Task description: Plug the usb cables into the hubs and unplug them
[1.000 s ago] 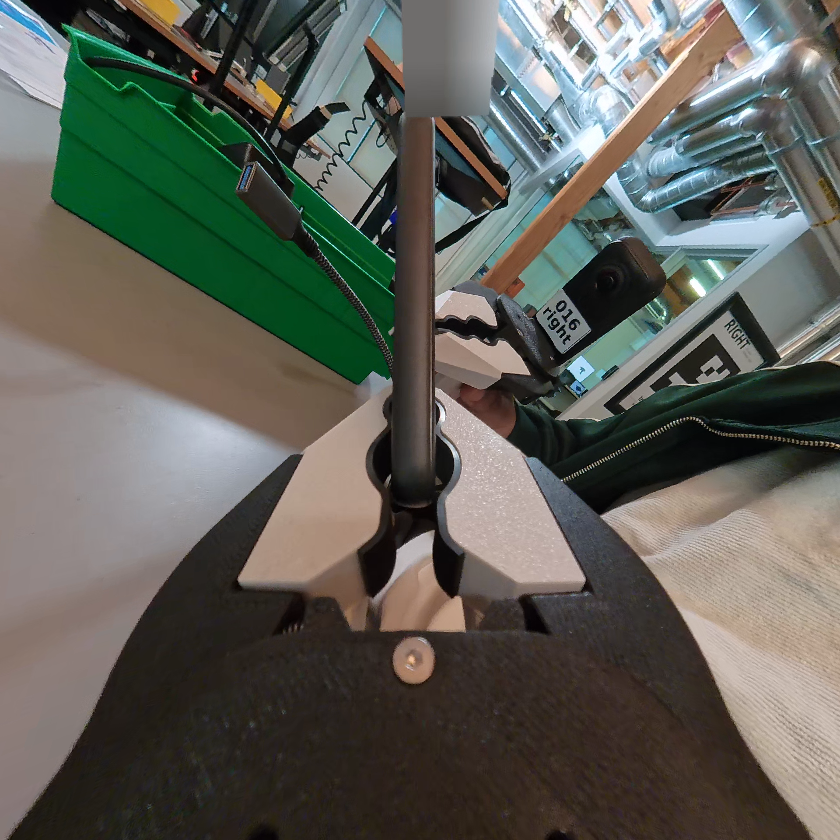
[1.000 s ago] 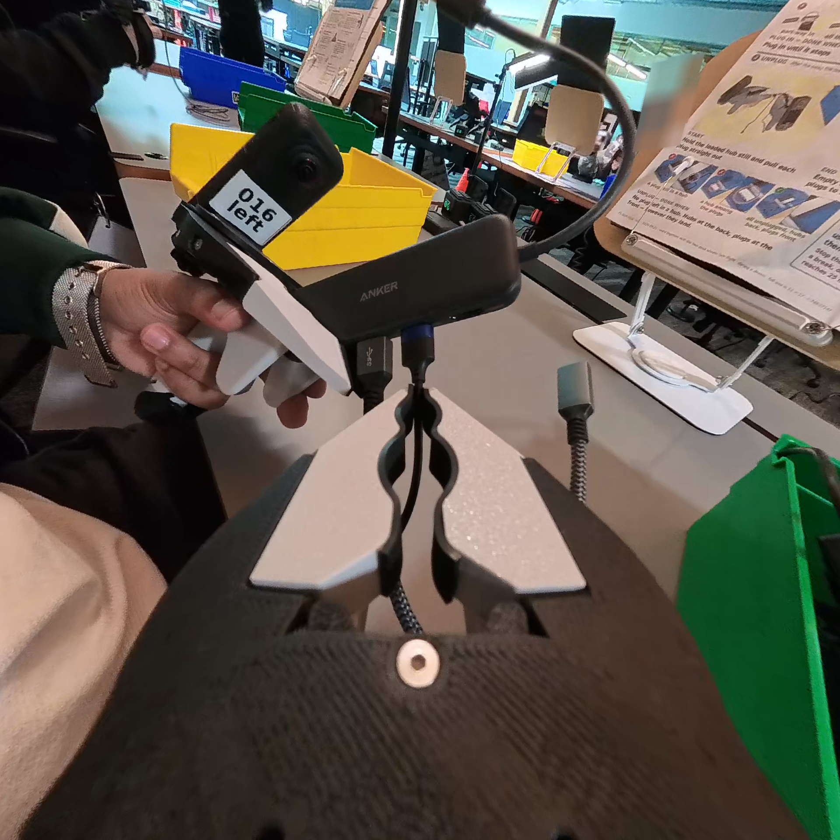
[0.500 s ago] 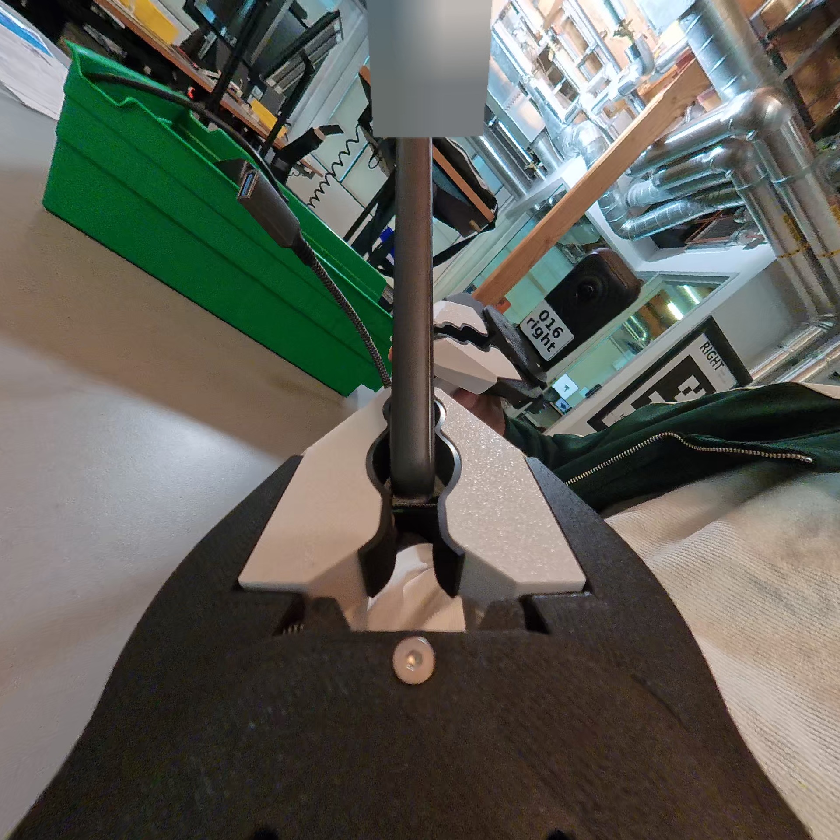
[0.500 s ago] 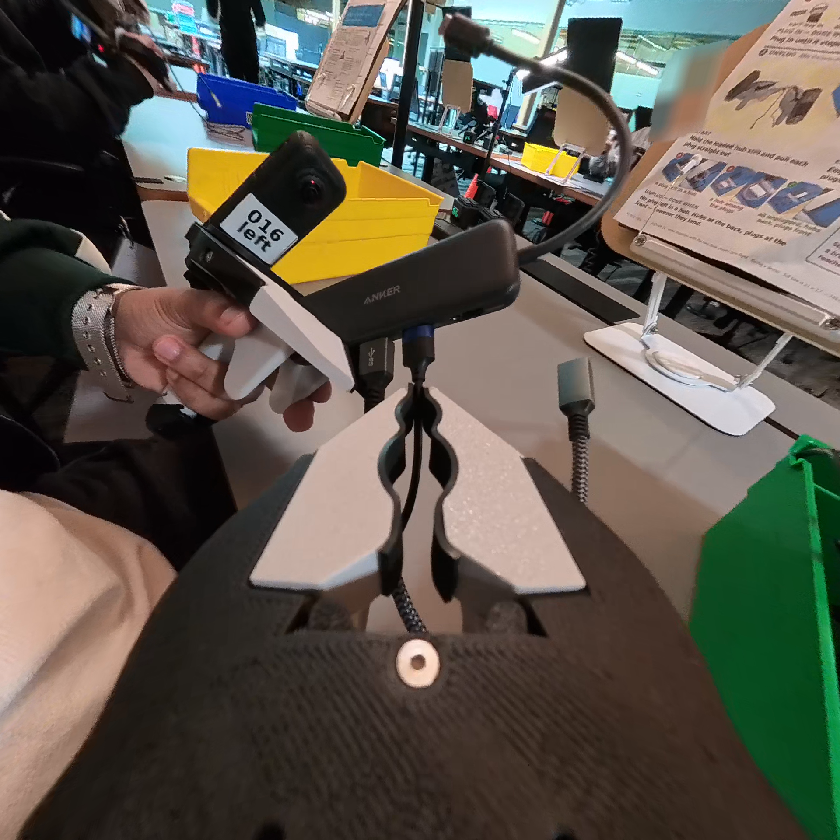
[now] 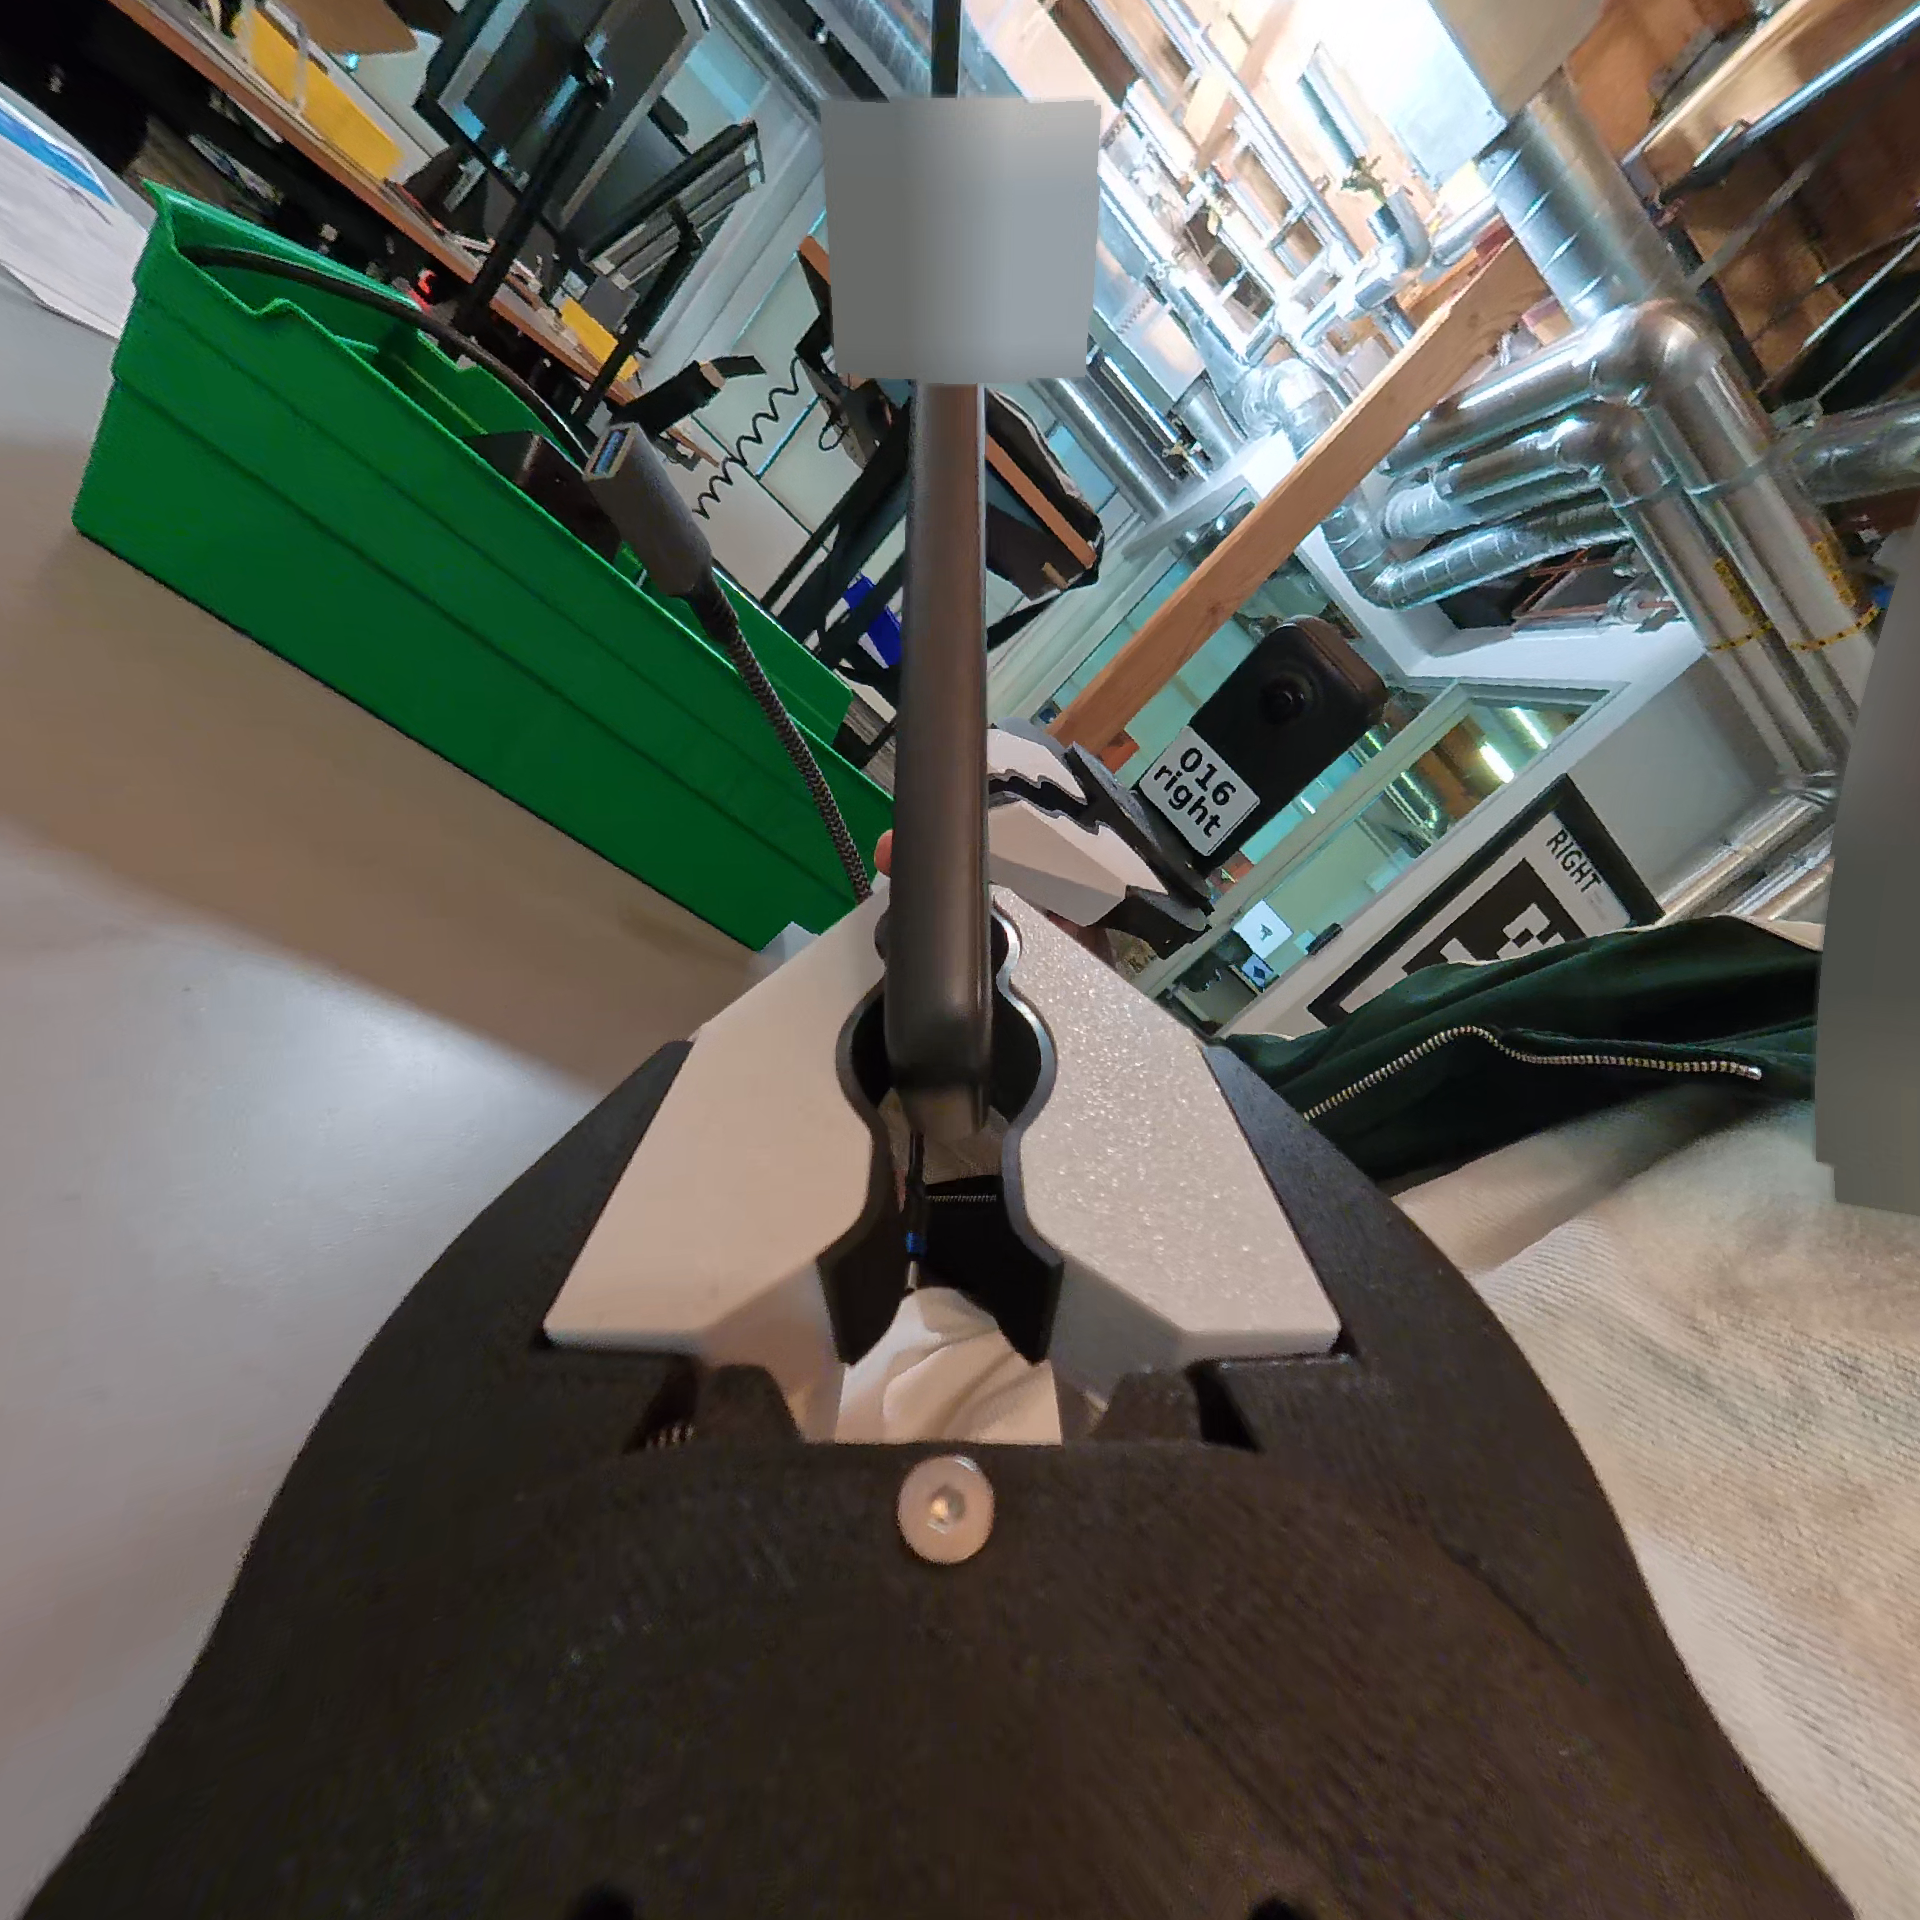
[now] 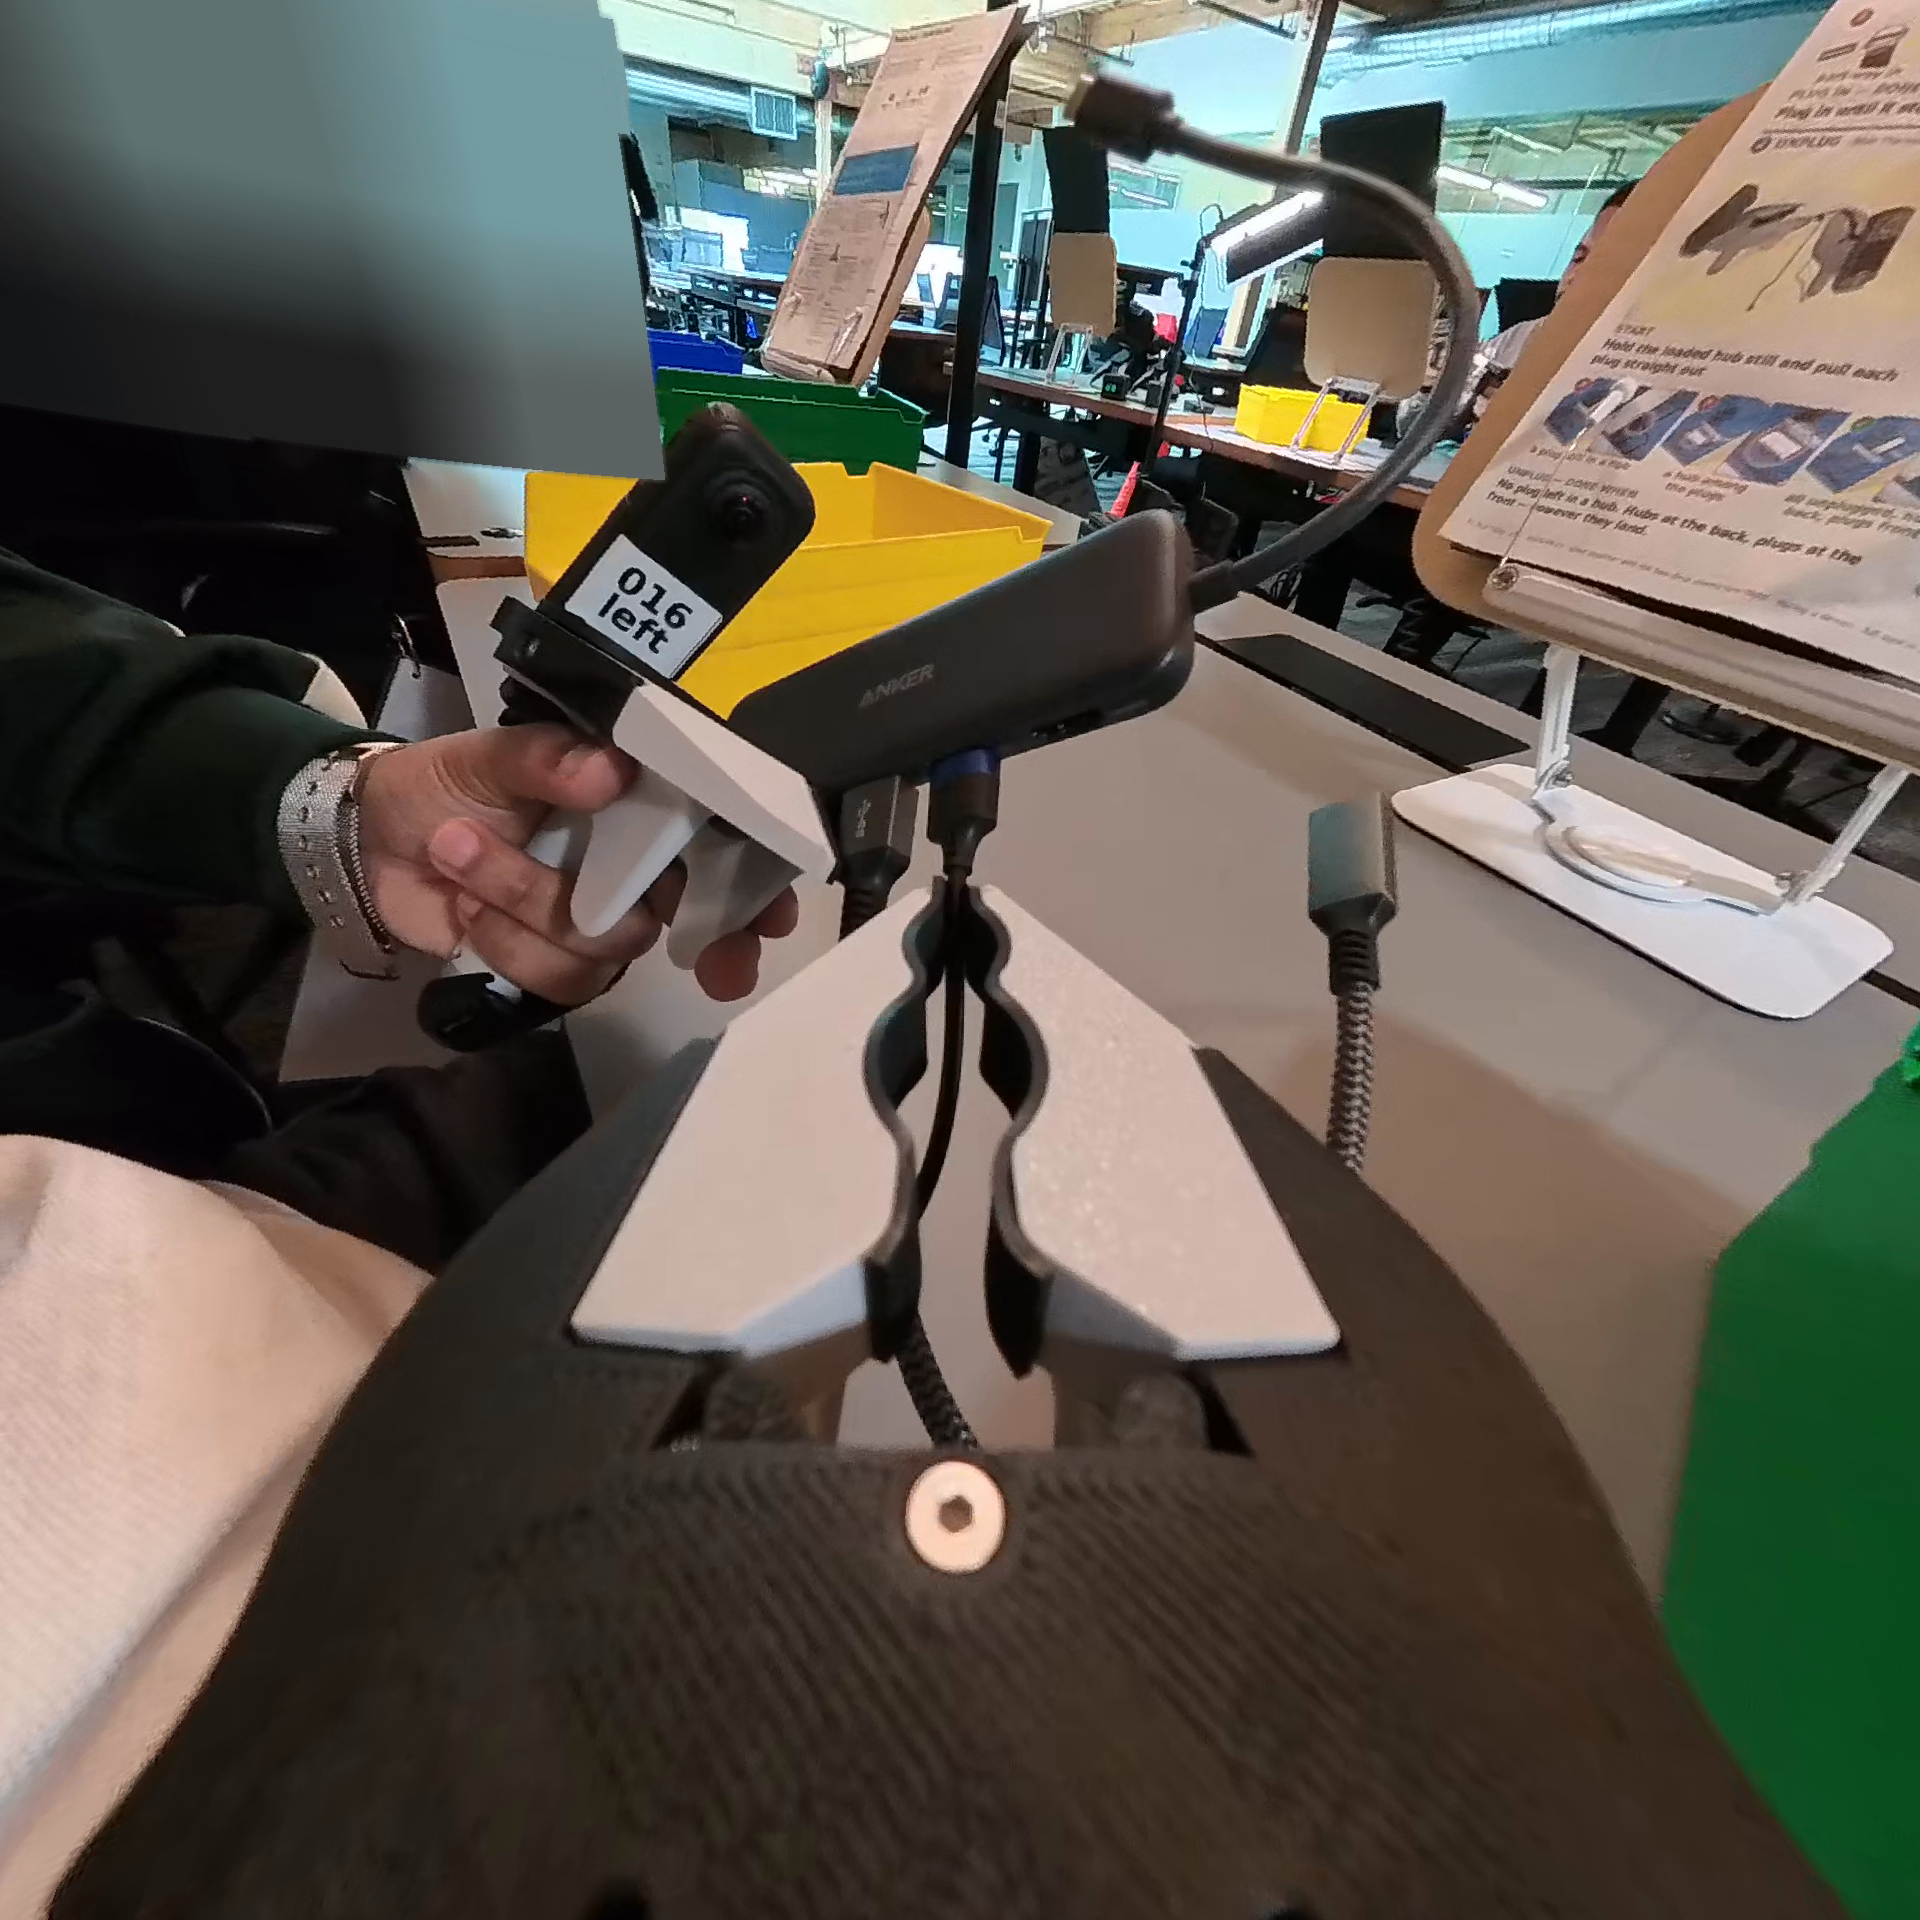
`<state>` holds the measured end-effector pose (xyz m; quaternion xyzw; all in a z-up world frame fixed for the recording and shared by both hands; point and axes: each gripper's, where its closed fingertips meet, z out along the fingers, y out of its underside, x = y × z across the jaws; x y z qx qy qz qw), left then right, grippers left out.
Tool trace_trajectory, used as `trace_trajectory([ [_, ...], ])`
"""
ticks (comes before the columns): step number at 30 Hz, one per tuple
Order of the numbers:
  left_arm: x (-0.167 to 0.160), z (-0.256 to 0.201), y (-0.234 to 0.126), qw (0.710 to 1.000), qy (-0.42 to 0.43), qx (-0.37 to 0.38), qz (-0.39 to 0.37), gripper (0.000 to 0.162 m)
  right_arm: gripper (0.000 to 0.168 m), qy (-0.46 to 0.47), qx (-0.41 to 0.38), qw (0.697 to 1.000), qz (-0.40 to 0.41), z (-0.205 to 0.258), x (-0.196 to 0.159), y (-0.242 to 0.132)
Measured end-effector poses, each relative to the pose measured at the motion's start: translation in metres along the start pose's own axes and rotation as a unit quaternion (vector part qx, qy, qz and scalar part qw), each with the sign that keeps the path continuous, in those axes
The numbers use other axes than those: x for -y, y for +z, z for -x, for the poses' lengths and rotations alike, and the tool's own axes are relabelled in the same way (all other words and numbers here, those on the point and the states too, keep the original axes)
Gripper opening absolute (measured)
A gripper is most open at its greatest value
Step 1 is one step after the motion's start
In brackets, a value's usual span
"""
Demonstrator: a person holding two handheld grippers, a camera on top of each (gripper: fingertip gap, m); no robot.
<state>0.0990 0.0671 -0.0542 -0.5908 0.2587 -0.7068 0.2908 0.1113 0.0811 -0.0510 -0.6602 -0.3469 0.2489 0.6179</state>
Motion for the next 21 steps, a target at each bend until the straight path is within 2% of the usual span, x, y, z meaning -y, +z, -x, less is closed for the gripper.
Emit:
trace_trajectory([
  [8,0.005,-0.001,-0.001,1.000,-0.015,0.006,-0.021,0.005,0.001,0.023,0.012,1.000,0.003,0.002,0.002,0.000],
  [13,0.009,-0.003,-0.001,0.999,-0.024,0.001,-0.033,0.005,0.000,0.077,0.045,0.996,-0.010,0.005,0.005,-0.001],
  [17,0.011,-0.006,-0.003,0.999,-0.028,-0.004,-0.041,0.005,0.001,0.060,0.047,0.997,-0.008,0.008,0.006,-0.001],
  [21,0.012,-0.004,-0.004,1.000,0.021,0.007,-0.022,0.006,0.001,0.045,0.049,0.998,-0.001,0.012,0.000,0.000],
])
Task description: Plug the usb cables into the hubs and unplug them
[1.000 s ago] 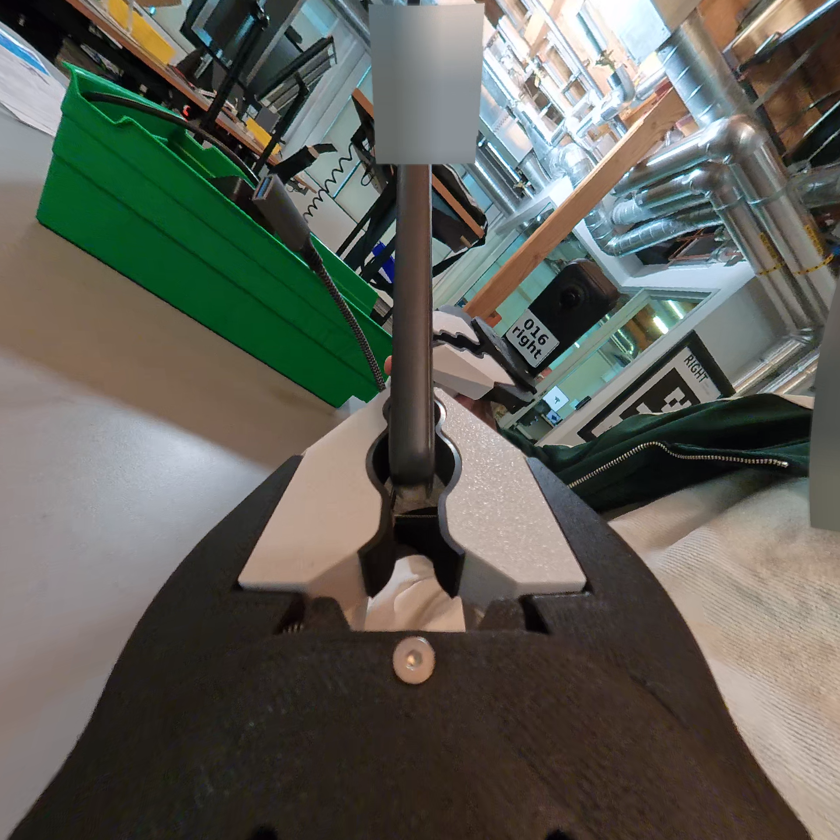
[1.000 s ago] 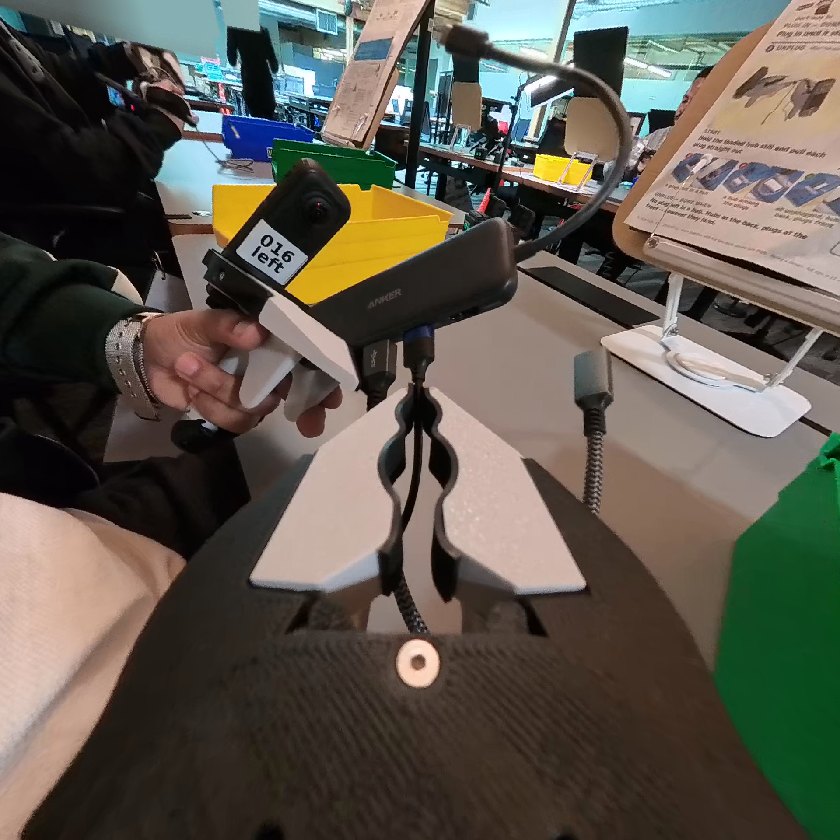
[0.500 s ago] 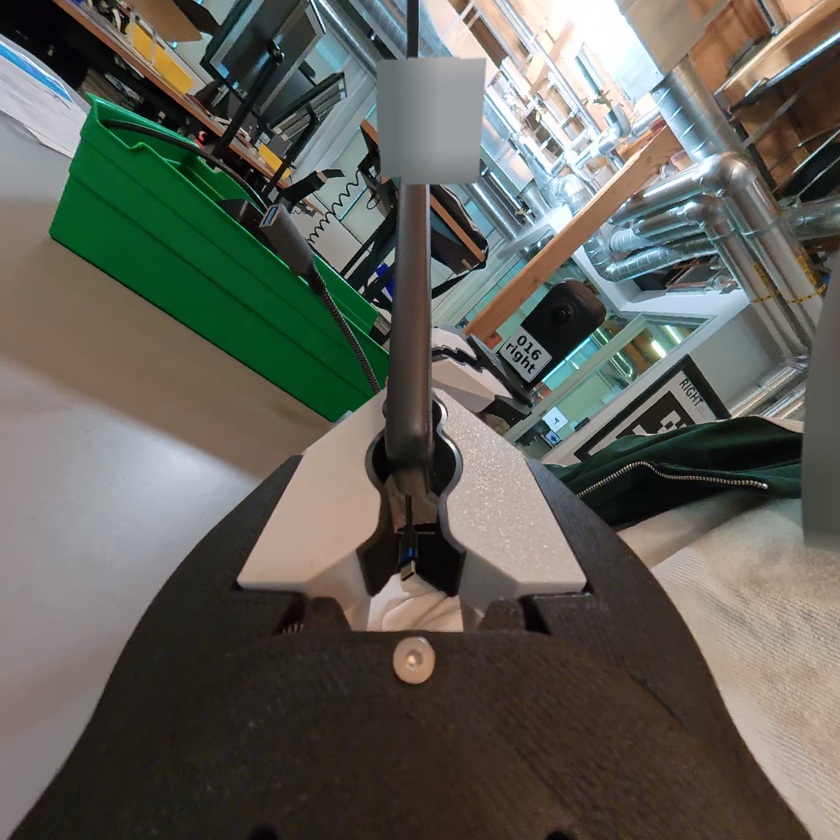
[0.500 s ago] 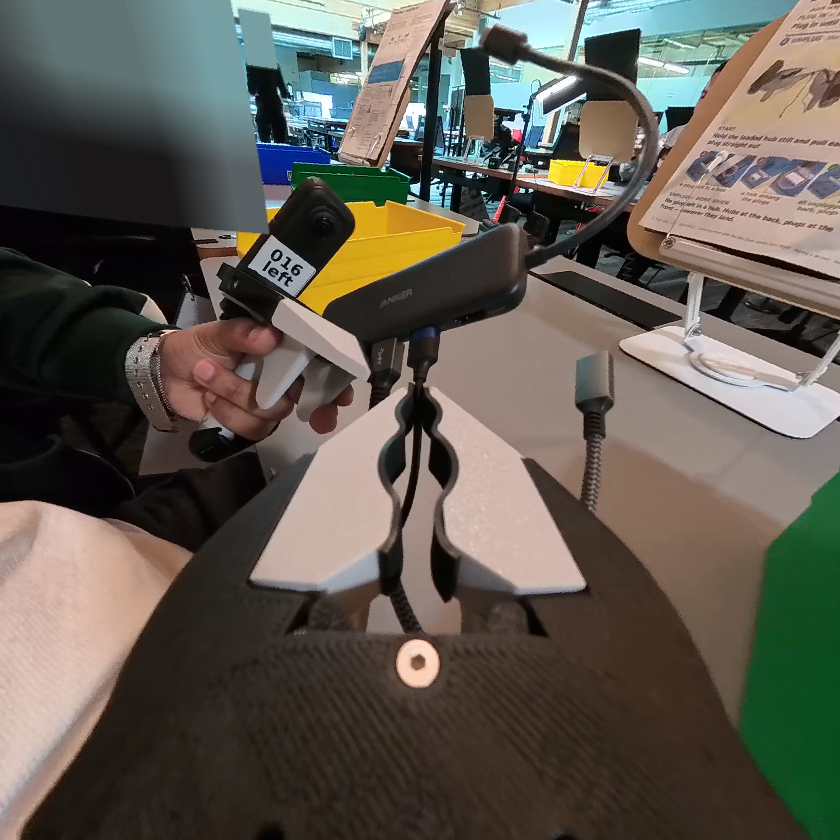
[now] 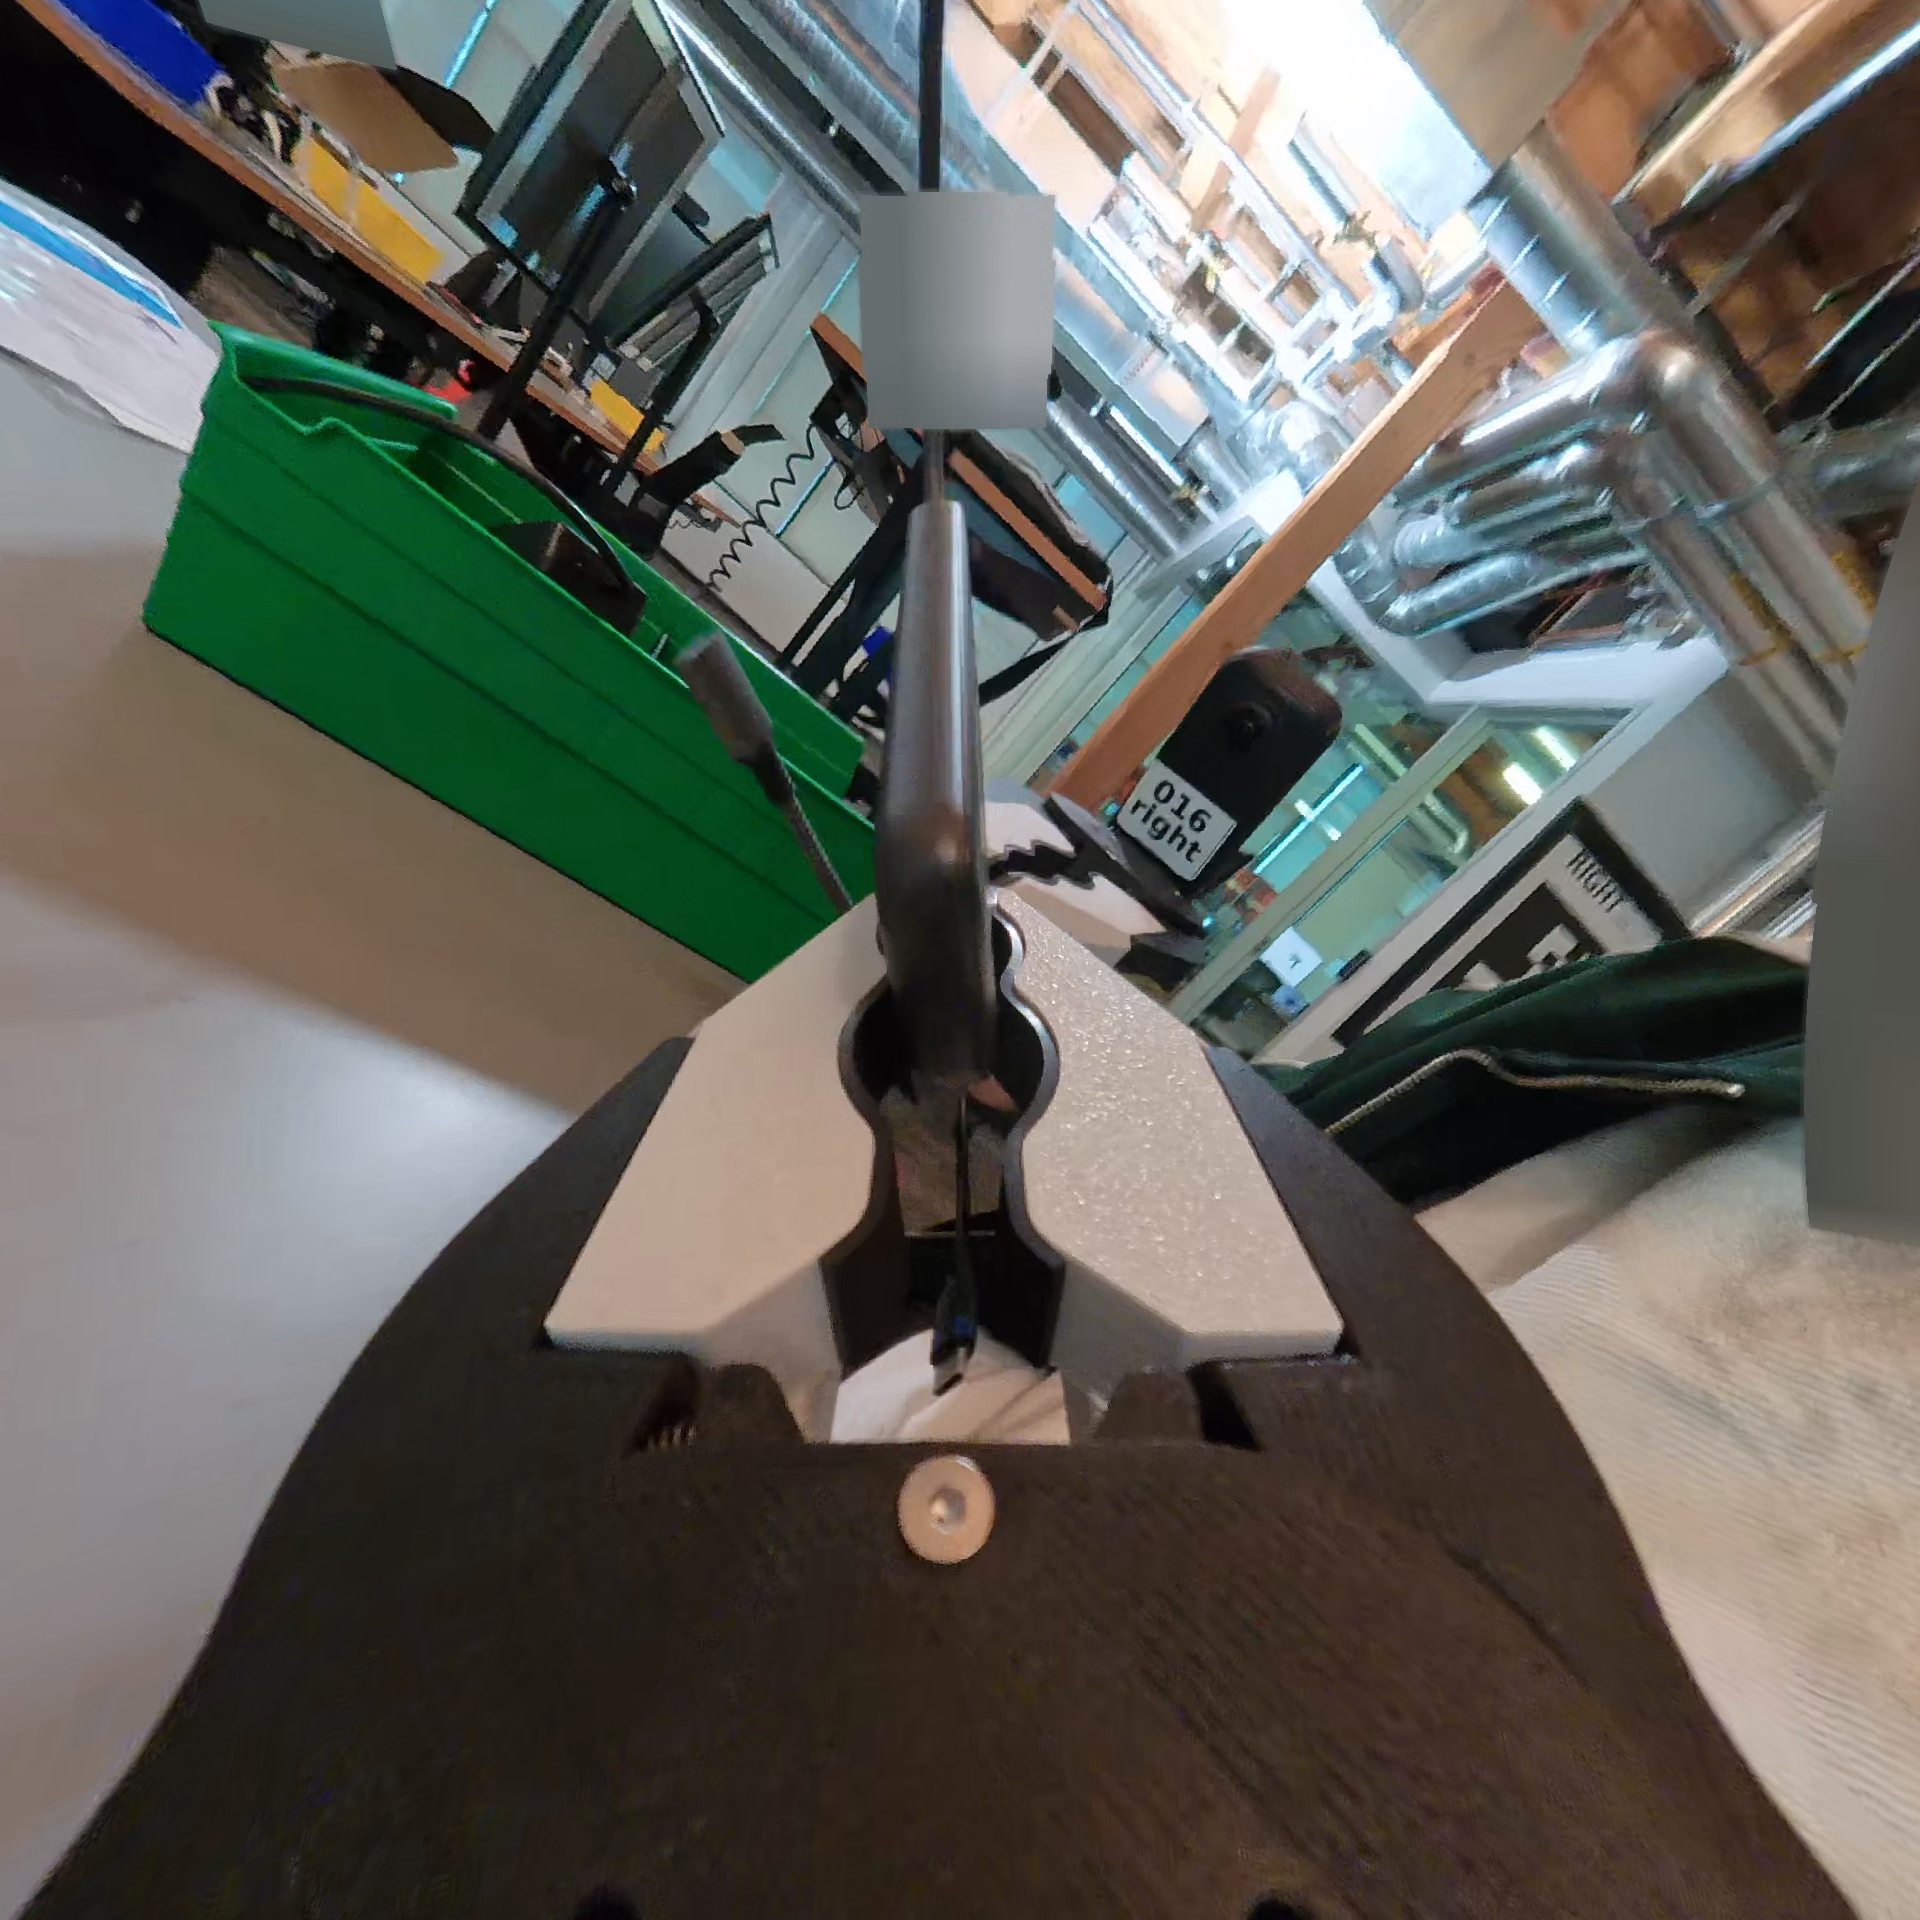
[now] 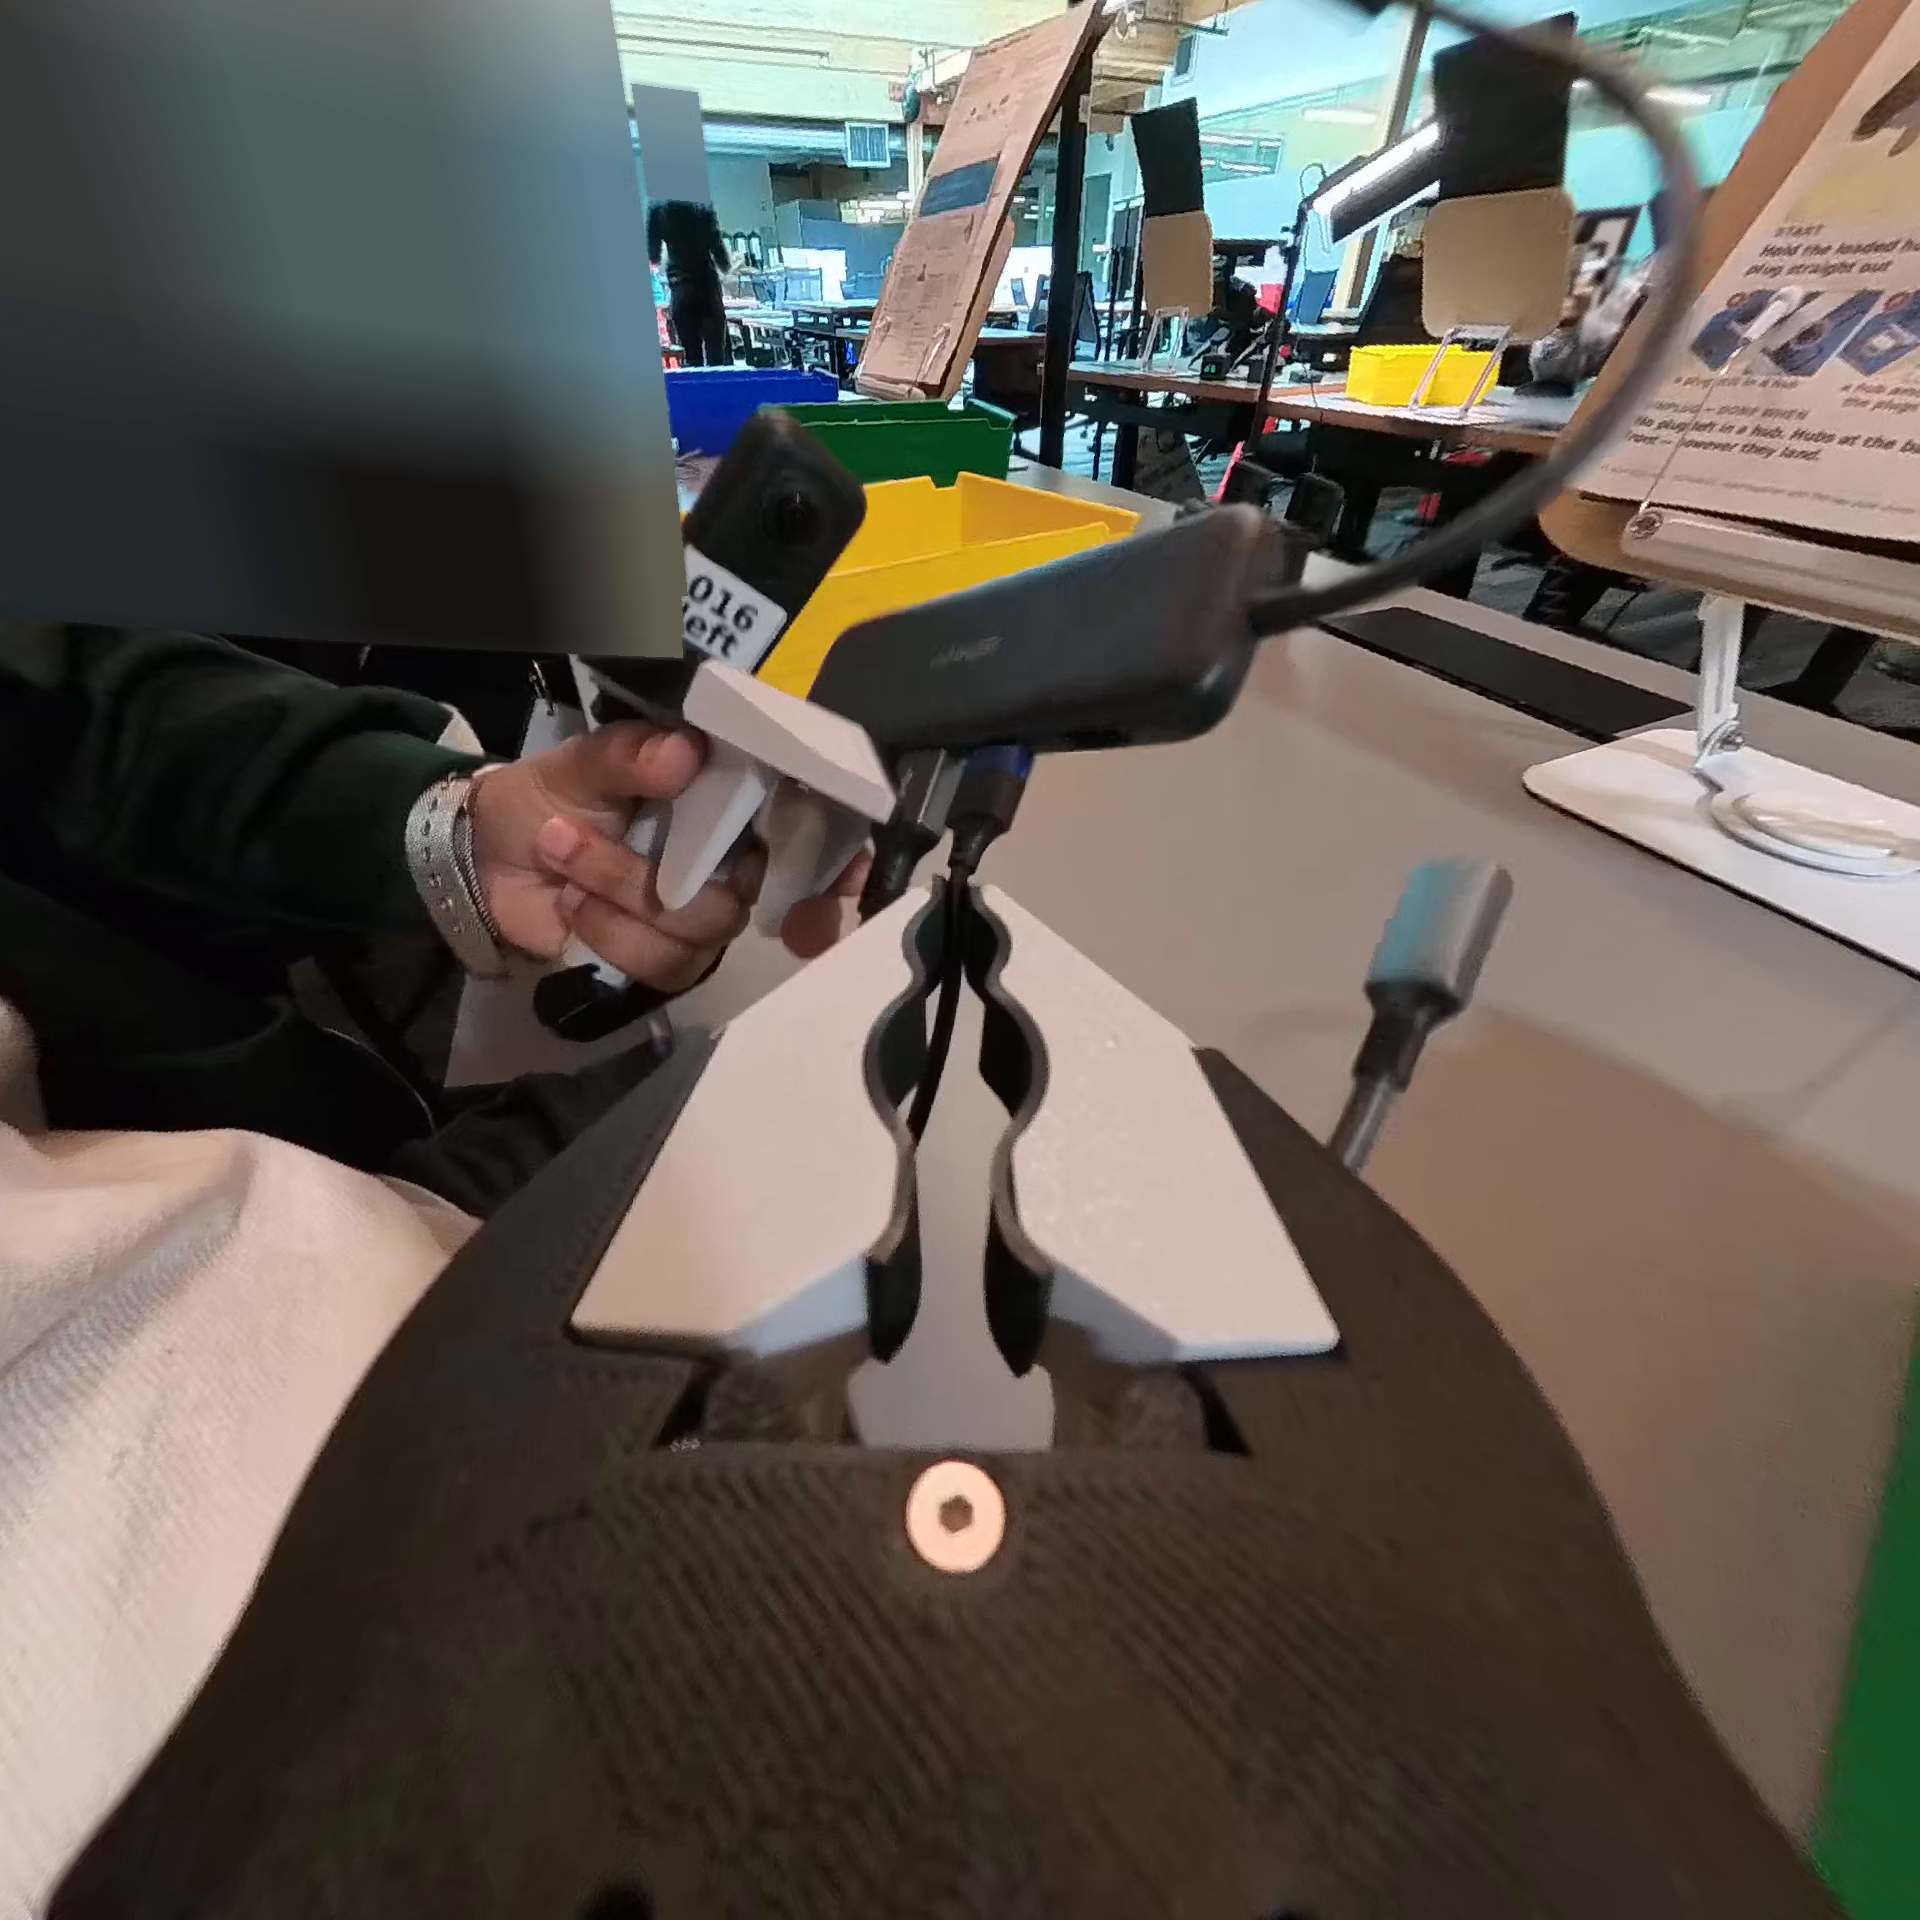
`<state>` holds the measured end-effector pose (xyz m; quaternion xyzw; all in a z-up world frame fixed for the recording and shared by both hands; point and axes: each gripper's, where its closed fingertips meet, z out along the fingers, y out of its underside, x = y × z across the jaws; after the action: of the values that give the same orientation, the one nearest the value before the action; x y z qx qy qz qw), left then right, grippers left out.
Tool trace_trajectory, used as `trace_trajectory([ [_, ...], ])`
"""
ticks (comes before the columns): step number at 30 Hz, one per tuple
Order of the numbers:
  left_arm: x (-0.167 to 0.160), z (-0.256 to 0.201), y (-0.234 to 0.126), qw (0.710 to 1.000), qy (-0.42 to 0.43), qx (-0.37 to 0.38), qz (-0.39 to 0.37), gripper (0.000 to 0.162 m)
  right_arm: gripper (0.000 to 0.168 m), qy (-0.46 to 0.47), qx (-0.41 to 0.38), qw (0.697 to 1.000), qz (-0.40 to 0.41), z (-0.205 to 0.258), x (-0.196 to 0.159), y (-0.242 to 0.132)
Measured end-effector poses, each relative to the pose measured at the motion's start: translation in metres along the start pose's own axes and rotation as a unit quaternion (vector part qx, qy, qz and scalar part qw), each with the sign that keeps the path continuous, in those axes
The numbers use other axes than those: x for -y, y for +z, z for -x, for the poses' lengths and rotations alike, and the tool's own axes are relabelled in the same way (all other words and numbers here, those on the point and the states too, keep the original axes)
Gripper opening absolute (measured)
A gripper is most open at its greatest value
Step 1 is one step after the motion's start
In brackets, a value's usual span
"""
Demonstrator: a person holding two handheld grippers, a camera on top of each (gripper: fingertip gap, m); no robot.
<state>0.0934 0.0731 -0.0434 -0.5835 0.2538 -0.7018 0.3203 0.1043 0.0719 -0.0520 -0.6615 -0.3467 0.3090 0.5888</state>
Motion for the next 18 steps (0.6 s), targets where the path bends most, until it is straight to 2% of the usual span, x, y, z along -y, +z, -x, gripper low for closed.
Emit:
trace_trajectory([
  [3,-0.006,0.009,-0.003,0.999,0.037,0.019,0.029,0.010,0.001,-0.006,-0.009,1.000,0.014,-0.004,-0.008,0.001],
  [8,0.001,0.025,-0.011,0.990,0.105,0.081,0.038,0.027,0.001,0.026,-0.020,0.999,0.020,-0.015,-0.014,0.000],
  [11,-0.005,0.042,-0.016,0.966,0.189,0.152,0.085,0.036,0.000,0.023,-0.032,0.999,0.036,-0.019,-0.020,0.001],
  [13,-0.007,0.055,-0.020,0.929,0.279,0.211,0.121,0.042,0.000,0.014,-0.040,0.998,0.052,-0.021,-0.026,0.002],
  [16,-0.010,0.067,-0.025,0.841,0.431,0.281,0.166,0.047,0.001,-0.003,-0.049,0.996,0.073,-0.021,-0.033,0.004],
  [18,-0.016,0.072,-0.024,0.792,0.493,0.307,0.188,0.048,0.001,-0.027,-0.053,0.995,0.084,-0.018,-0.035,0.005],
])
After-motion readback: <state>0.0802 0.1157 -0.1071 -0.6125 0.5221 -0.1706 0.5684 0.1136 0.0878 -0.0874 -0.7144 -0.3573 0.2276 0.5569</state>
